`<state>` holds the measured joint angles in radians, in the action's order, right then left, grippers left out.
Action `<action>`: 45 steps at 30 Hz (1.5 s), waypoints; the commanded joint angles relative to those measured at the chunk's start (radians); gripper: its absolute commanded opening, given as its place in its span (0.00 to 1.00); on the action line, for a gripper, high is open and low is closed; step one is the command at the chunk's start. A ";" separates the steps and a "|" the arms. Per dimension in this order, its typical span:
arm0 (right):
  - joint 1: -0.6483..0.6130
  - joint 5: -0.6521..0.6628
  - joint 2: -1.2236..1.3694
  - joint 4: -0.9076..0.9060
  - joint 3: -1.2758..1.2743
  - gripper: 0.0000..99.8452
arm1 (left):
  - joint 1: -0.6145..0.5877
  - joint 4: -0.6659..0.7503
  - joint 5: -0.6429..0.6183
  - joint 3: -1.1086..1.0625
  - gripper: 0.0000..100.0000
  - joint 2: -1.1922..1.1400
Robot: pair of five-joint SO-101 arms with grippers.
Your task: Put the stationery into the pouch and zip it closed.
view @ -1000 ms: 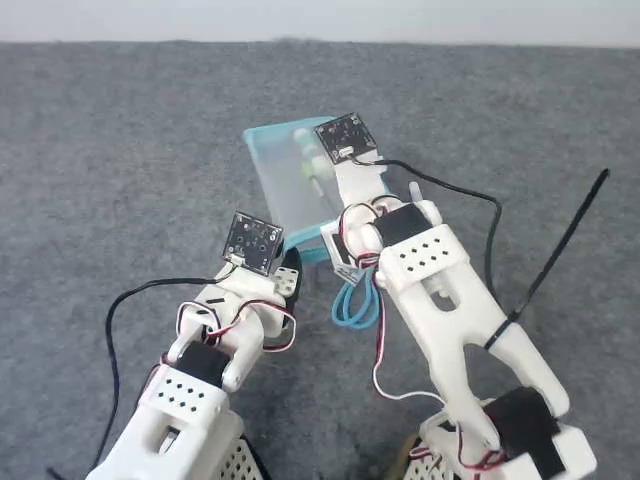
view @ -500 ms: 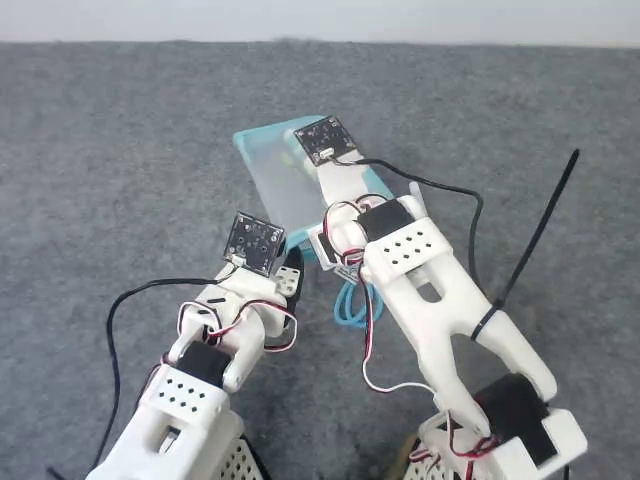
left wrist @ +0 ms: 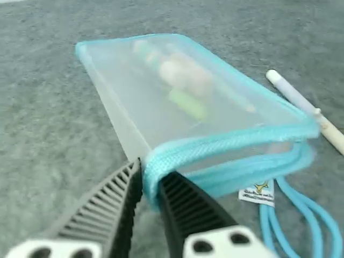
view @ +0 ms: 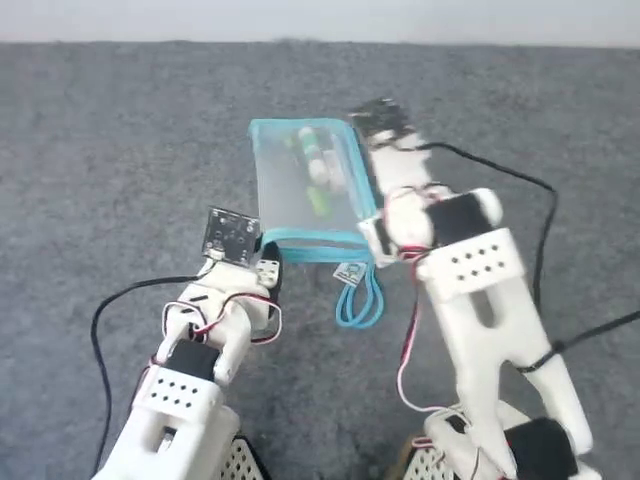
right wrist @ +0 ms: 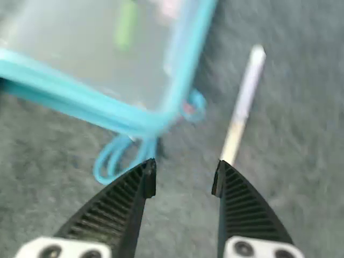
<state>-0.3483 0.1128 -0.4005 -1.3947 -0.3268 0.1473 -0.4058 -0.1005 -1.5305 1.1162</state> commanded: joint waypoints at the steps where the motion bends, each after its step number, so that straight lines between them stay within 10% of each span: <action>1: 0.065 0.037 -0.050 0.028 -0.104 0.18 | -0.044 0.028 0.006 0.041 0.01 0.023; 18: 0.114 0.006 -0.051 0.440 -0.506 0.18 | -0.080 0.029 0.072 0.021 0.01 0.023; 45: 0.113 0.002 -0.050 0.450 -0.516 0.18 | -0.080 0.029 0.072 0.019 0.01 0.023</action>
<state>-0.2440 0.1297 -0.4066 -0.9712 -0.8470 0.0721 -0.4058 -0.0376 -1.5305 1.1162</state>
